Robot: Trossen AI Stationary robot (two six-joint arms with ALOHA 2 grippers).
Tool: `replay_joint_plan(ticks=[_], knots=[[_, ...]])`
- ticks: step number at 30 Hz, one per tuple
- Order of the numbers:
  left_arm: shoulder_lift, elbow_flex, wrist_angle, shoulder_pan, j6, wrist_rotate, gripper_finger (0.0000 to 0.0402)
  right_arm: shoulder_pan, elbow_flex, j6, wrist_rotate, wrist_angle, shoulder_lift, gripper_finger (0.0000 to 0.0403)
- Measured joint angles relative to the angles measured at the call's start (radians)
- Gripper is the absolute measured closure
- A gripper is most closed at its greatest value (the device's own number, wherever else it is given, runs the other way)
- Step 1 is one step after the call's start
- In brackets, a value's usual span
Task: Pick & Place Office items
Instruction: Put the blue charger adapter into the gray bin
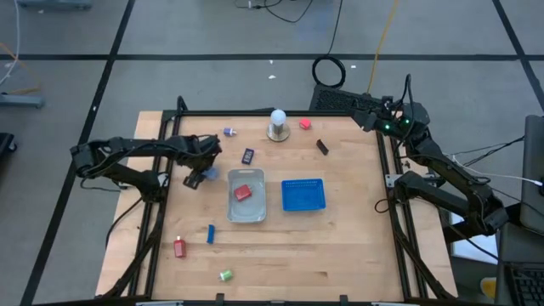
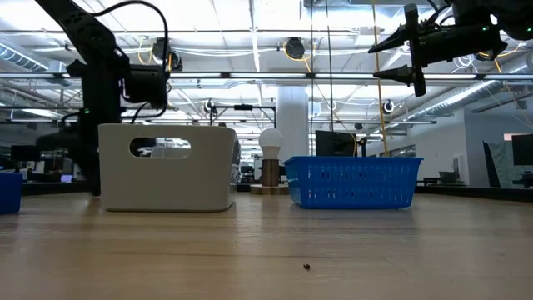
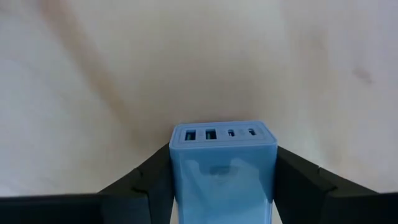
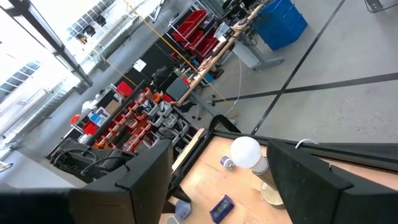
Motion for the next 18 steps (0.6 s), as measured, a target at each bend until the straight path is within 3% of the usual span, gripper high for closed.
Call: replay_joint_plan(ticks=[10,18], knots=[[0.0,0.086,0.031,0.003,0.134,-0.103,0.0193,0.001,0.0,0.023,-0.027,-0.003,0.0,0.0147],[-0.025,0.191,0.025,0.009,0.35,-0.17,0.0193,0.001,0.0,0.052,-0.022,-0.038,0.0,0.0147]])
